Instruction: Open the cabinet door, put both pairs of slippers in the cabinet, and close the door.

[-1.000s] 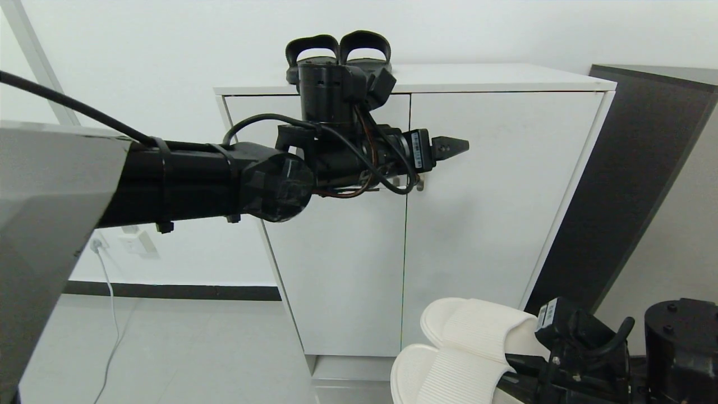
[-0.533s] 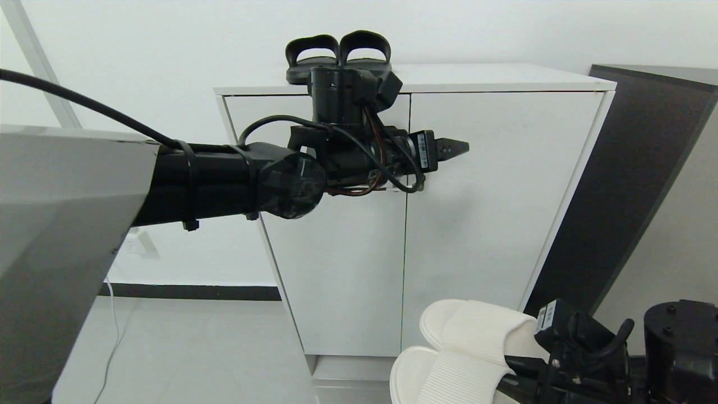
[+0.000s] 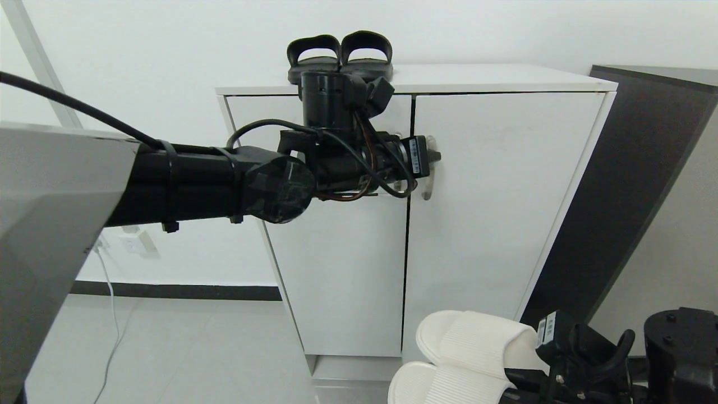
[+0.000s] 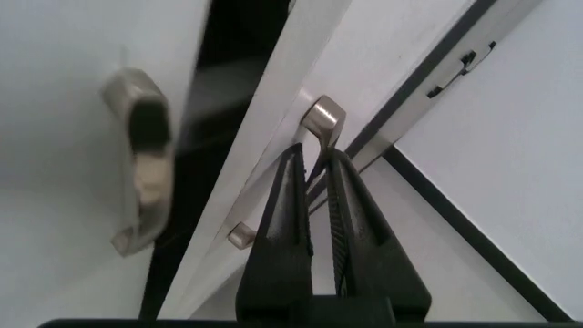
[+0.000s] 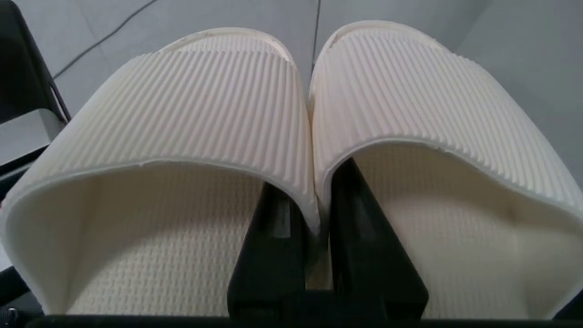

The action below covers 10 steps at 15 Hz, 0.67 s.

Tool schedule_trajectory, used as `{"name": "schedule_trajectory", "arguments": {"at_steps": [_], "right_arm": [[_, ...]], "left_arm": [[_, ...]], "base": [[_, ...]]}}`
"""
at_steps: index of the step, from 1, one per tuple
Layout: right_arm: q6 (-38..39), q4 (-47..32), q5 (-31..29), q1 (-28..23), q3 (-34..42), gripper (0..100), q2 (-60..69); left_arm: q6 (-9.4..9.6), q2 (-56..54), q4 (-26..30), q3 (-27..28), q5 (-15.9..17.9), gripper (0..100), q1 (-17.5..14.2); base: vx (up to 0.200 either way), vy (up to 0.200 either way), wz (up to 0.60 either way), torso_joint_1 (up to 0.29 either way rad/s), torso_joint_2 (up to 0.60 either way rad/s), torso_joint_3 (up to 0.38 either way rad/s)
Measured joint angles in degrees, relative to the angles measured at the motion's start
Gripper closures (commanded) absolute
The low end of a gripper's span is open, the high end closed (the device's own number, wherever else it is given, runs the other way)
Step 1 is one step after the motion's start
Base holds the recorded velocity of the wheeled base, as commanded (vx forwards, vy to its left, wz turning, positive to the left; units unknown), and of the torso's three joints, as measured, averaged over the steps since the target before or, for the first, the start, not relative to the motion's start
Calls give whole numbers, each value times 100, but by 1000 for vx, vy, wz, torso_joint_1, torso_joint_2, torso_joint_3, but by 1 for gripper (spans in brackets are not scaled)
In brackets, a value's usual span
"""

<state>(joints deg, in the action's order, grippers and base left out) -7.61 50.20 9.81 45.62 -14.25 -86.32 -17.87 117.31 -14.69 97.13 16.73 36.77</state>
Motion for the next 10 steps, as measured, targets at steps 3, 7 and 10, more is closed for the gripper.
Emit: {"name": "schedule_trajectory", "arguments": {"at_steps": [3, 7, 10], "right_arm": [[-11, 2, 12, 7, 12, 100, 13], [-18, 2, 100, 79, 74, 100, 62], [-101, 2, 173, 127, 128, 100, 79]], "left_arm": [[-38, -311, -4, -527, 22, 100, 27], [-49, -822, -290, -1315, 0, 100, 66], [-33, -1213, -312, -1773, -6, 100, 118]], "base": [[0, 0, 0, 0, 0, 0], [0, 0, 0, 0, 0, 0], [0, 0, 0, 0, 0, 0]]}}
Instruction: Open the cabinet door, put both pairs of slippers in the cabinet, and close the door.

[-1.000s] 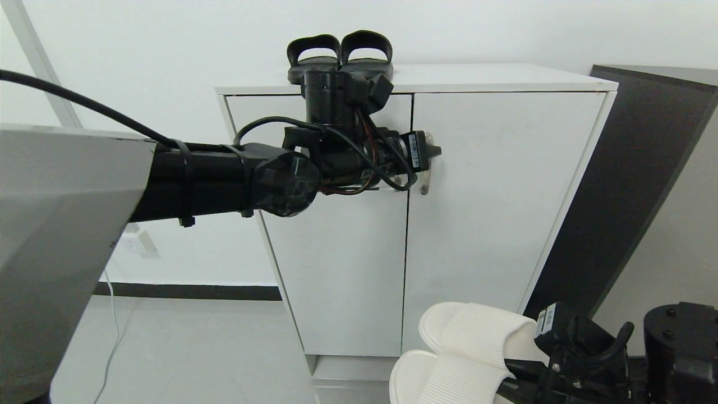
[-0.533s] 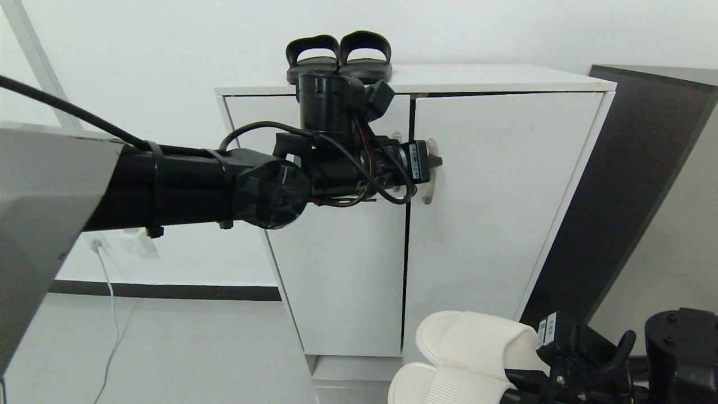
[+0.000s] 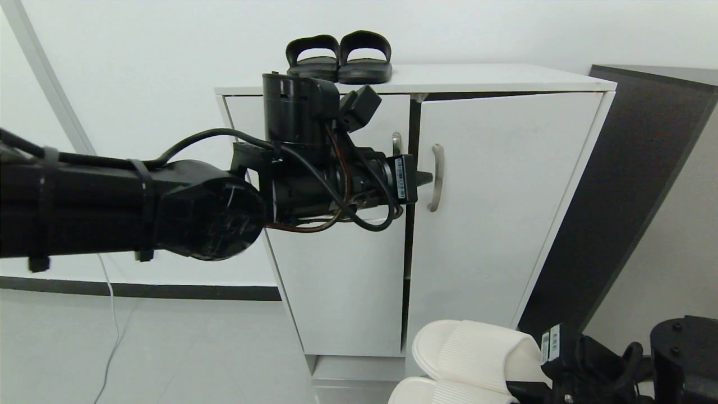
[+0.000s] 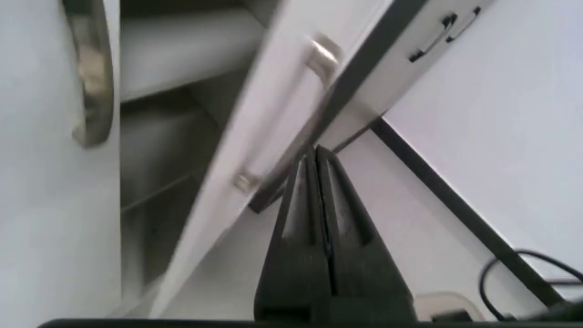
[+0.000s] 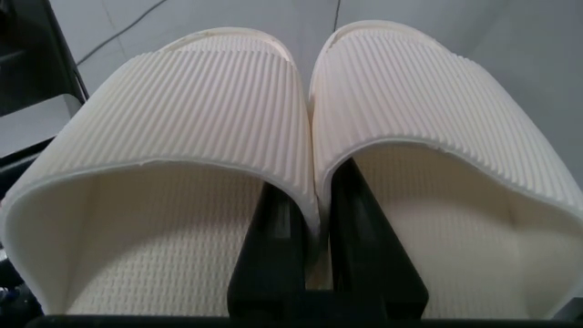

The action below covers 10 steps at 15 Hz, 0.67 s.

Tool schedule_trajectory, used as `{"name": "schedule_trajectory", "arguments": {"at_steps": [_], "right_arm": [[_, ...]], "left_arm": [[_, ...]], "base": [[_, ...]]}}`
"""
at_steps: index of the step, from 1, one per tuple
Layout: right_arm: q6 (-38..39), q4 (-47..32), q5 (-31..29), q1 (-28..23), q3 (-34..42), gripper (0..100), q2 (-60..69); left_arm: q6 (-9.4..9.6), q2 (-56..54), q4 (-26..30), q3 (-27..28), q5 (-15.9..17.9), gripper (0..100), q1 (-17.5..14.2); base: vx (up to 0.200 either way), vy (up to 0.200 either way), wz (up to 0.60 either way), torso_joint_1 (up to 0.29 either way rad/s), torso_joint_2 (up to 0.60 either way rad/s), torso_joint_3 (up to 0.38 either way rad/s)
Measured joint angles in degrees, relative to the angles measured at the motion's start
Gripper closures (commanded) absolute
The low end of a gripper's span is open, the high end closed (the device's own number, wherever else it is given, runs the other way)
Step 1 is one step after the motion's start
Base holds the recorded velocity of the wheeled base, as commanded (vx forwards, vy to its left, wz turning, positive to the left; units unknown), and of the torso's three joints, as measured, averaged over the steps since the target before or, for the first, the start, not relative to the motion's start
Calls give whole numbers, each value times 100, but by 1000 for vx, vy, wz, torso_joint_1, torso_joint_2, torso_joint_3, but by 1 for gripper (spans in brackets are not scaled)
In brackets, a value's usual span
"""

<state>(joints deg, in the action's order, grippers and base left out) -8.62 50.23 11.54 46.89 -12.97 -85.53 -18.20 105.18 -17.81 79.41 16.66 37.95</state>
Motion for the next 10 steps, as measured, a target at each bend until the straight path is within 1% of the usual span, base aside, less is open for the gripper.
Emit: {"name": "schedule_trajectory", "arguments": {"at_steps": [5, 8, 10], "right_arm": [[-44, 0, 5, 68, 82, 100, 6], [-57, 0, 5, 123, 112, 100, 13], [-60, 2, 2, 138, 116, 100, 15]], "left_arm": [[0, -516, -9, -574, 9, 100, -20], [-18, -618, -112, -618, 28, 100, -140], [-33, -516, -154, -444, 33, 100, -304]], "base": [[0, 0, 0, 0, 0, 0], [0, 0, 0, 0, 0, 0], [0, 0, 0, 0, 0, 0]]}}
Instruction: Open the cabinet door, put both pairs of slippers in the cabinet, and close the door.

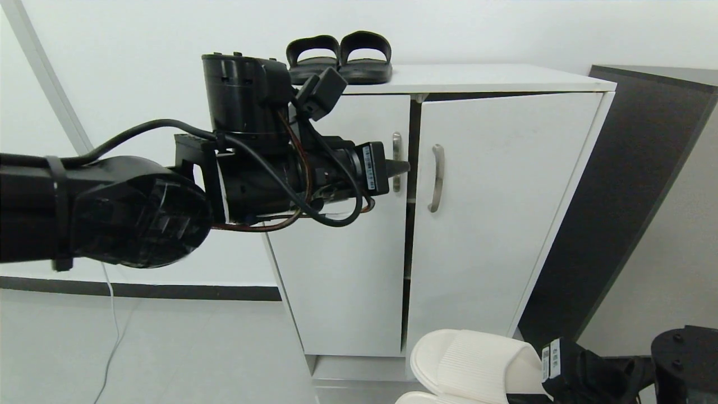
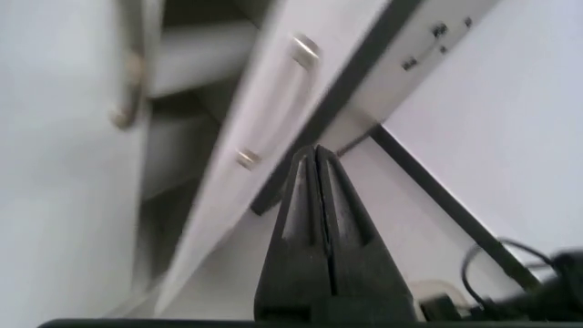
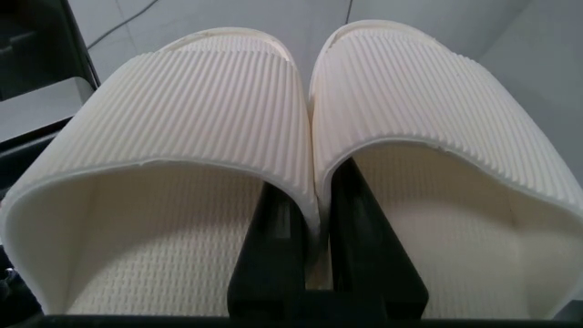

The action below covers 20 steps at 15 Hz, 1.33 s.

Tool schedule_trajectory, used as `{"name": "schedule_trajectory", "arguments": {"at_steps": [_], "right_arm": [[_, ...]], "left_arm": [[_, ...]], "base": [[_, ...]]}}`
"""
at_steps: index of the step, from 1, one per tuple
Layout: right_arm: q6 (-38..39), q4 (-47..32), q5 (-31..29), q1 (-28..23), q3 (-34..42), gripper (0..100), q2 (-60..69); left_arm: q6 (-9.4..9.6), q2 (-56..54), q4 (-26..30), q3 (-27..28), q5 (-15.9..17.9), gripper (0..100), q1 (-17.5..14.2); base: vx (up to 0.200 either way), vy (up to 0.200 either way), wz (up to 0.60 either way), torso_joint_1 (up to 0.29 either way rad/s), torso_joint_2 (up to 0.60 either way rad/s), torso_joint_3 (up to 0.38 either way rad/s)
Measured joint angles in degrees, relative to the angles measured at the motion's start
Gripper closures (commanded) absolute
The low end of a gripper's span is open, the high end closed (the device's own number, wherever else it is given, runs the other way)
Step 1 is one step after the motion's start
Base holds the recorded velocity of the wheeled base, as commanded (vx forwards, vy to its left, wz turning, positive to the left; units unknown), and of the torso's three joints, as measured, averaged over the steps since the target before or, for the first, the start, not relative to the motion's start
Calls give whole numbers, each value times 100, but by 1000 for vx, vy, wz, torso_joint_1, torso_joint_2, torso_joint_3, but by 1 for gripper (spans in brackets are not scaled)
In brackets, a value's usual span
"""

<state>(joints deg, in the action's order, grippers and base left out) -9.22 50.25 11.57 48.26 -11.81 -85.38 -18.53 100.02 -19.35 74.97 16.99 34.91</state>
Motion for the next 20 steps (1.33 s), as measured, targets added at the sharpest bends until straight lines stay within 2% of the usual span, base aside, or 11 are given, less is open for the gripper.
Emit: {"name": "schedule_trajectory", "arguments": {"at_steps": [5, 9, 12, 16, 20], "right_arm": [[0, 0, -7, 9, 2, 100, -9], [0, -6, 0, 5, 11, 100, -37], [-107, -2, 0, 9, 44, 100, -72], [-123, -6, 6, 9, 66, 100, -87], [-123, -9, 0, 52, 74, 100, -94]], "left_arm": [[-117, 511, 249, 711, -2, 100, -267], [-289, 883, 407, 1362, 9, 100, -143], [-304, 1191, 407, 1749, 5, 100, -85], [-388, 1445, 405, 1915, 2, 100, -72], [-422, 1532, 400, 1888, -27, 100, -30]], "base": [[0, 0, 0, 0, 0, 0], [0, 0, 0, 0, 0, 0], [0, 0, 0, 0, 0, 0], [0, 0, 0, 0, 0, 0], [-200, 0, 0, 5, 4, 0]]}}
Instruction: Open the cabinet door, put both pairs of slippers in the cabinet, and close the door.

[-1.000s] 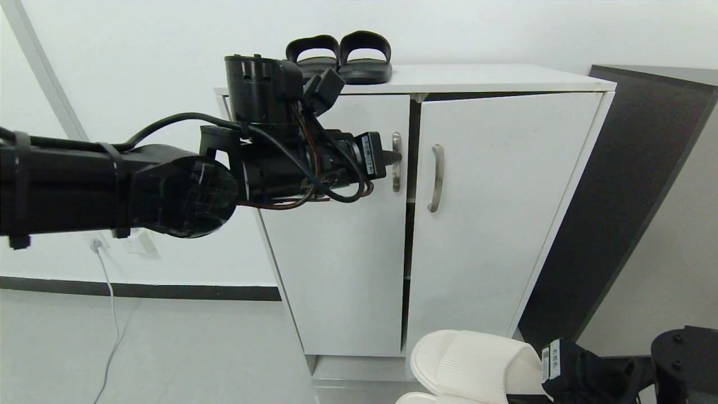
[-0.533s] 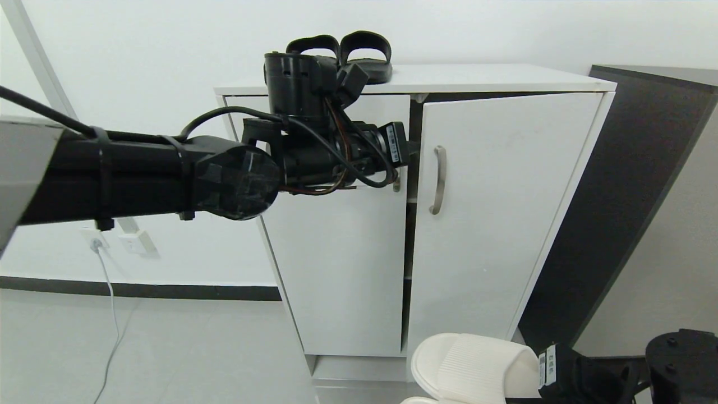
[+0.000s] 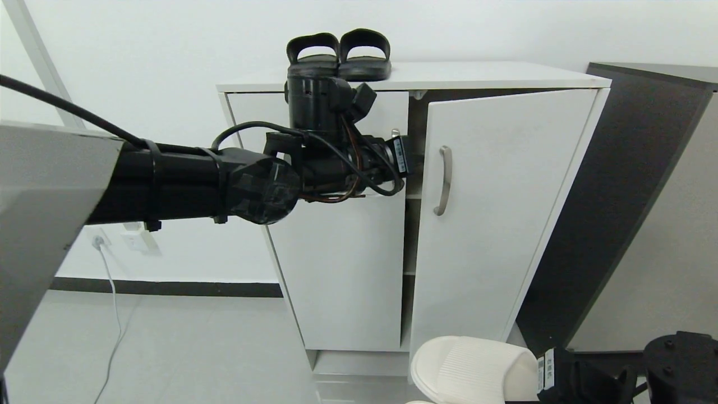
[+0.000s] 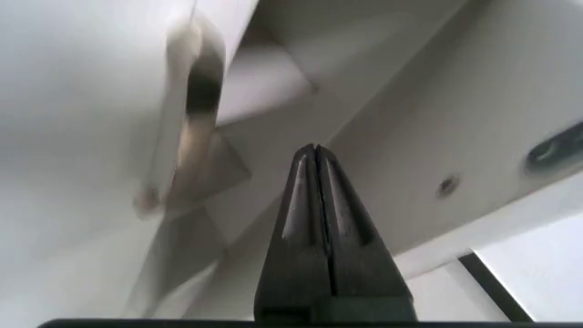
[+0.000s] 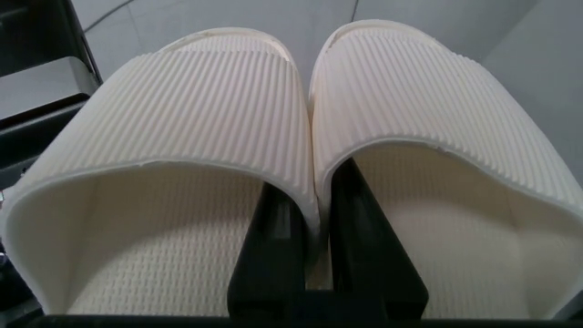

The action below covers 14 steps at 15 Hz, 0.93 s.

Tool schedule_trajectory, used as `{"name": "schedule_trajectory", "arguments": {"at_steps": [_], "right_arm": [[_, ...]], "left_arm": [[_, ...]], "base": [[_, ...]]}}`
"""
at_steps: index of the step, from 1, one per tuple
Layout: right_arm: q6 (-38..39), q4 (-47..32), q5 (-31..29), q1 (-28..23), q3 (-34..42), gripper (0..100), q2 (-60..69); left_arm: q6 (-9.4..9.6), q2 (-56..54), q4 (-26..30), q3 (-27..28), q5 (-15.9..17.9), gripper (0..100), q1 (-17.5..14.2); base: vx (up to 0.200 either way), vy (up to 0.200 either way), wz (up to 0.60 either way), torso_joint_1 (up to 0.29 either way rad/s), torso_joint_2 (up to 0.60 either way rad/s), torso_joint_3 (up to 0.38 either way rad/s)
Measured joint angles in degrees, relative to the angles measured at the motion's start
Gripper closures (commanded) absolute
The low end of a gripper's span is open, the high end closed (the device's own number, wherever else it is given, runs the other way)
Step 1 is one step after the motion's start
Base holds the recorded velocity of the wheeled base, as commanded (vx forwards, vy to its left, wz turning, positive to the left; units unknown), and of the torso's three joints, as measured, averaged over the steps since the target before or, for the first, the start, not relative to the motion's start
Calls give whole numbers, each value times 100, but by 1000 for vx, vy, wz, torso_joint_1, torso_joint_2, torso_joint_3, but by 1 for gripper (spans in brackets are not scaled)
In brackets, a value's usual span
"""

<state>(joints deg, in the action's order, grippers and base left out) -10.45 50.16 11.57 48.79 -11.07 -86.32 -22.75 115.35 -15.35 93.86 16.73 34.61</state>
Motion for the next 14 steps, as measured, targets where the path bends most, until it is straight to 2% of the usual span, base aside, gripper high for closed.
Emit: {"name": "schedule_trajectory", "arguments": {"at_steps": [4, 6, 8, 10, 14], "right_arm": [[0, -2, 0, 57, 44, 100, 0], [0, 0, 2, 85, 60, 100, 2], [-2, 0, 0, 90, 63, 100, 9], [0, 6, 6, 101, 63, 100, 9], [9, 13, -13, 83, 35, 100, 0]], "left_arm": [[-279, -110, -211, -422, -12, 100, 497], [-313, -178, -580, -629, -11, 100, 780], [-355, -201, -752, -780, -11, 100, 852], [-352, -243, -906, -918, -45, 100, 756], [-308, -813, -1037, -1627, -182, 100, 127]], "base": [[-200, 0, 0, 4, 5, 0], [-200, 0, 0, 0, 10, 5], [0, 0, 0, 0, 0, 0], [0, 0, 0, 0, 0, 0], [0, 0, 0, 0, 0, 0]]}}
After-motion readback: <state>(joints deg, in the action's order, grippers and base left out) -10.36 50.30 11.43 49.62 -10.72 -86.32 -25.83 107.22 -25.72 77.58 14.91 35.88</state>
